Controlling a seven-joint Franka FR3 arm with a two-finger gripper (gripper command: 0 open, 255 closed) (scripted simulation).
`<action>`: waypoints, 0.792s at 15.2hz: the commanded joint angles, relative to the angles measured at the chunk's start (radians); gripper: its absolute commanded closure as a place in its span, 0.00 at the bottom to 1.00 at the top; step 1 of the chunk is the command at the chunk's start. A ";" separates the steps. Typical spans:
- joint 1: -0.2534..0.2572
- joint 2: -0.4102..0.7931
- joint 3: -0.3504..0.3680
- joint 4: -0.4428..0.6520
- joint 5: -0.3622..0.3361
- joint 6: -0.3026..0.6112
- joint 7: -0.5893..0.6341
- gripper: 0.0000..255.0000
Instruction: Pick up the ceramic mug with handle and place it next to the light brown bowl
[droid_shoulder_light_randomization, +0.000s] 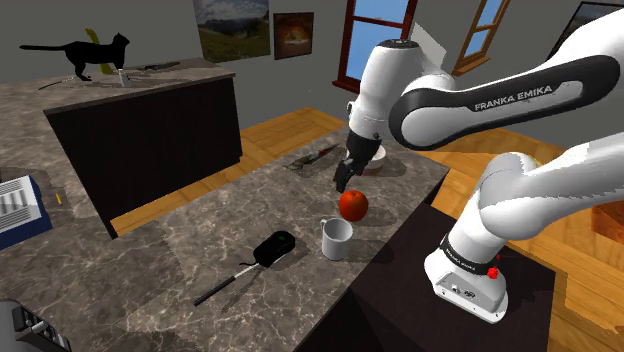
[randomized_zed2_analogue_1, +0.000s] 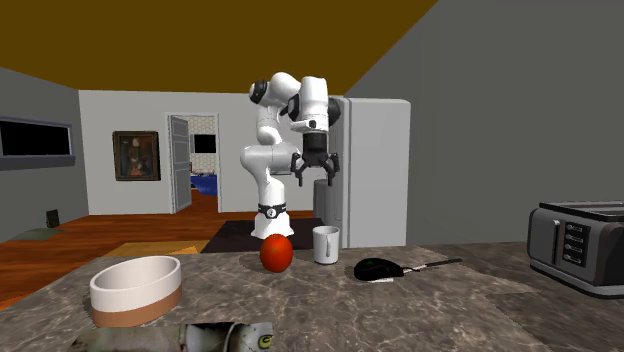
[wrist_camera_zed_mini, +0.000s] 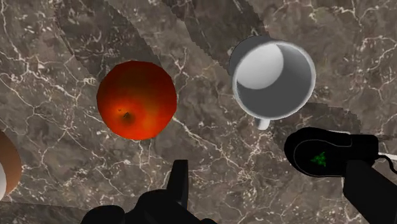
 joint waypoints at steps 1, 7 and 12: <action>0.016 0.035 0.042 -0.031 0.015 0.064 0.031 0.00; 0.028 0.230 0.195 -0.068 0.030 0.280 0.151 0.00; -0.025 0.412 0.331 -0.062 -0.038 0.438 0.282 0.00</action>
